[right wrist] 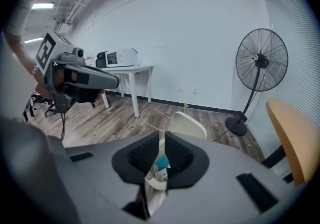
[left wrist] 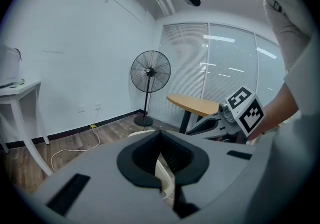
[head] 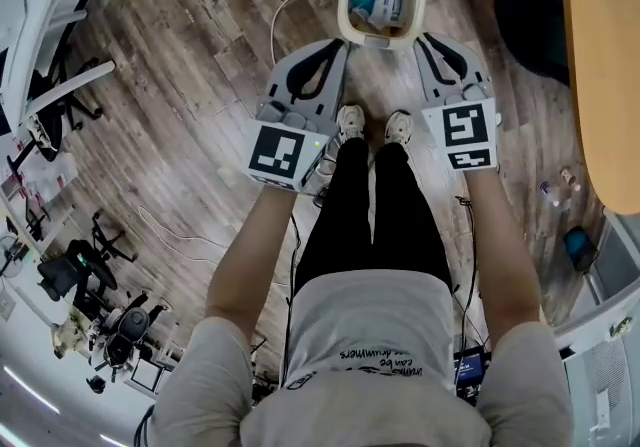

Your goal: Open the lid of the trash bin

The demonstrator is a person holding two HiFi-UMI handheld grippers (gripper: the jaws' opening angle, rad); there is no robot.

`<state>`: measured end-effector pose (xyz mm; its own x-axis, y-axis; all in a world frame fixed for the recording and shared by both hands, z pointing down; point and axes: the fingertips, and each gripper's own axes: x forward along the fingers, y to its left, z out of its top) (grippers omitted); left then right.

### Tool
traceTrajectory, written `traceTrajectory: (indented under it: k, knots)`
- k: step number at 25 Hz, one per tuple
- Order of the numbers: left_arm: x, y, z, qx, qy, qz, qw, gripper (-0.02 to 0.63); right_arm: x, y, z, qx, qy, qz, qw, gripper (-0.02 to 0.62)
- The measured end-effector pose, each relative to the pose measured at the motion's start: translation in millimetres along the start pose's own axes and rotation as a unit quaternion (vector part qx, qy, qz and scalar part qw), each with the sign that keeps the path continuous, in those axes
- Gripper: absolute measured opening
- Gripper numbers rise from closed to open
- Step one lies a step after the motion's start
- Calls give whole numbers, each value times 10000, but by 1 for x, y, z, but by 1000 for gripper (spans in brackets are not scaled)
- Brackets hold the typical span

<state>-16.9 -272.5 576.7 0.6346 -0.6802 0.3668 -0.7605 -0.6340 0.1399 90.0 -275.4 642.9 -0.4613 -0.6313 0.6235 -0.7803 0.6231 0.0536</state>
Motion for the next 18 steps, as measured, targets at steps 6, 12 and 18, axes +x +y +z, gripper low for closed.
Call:
traceTrajectory:
  k: [6, 12, 18]
  knots:
    - [-21, -14, 44, -23, -171, -45, 9998, 15, -37, 0, 44, 113, -305, -35, 9995, 43]
    - [-47, -30, 87, 84, -389, -49, 9992, 15, -80, 4, 85, 254, -636, -96, 9976, 30]
    - [-71, -44, 131, 210, -600, -2, 9980, 15, -123, 4, 121, 302, -952, -110, 9949, 18]
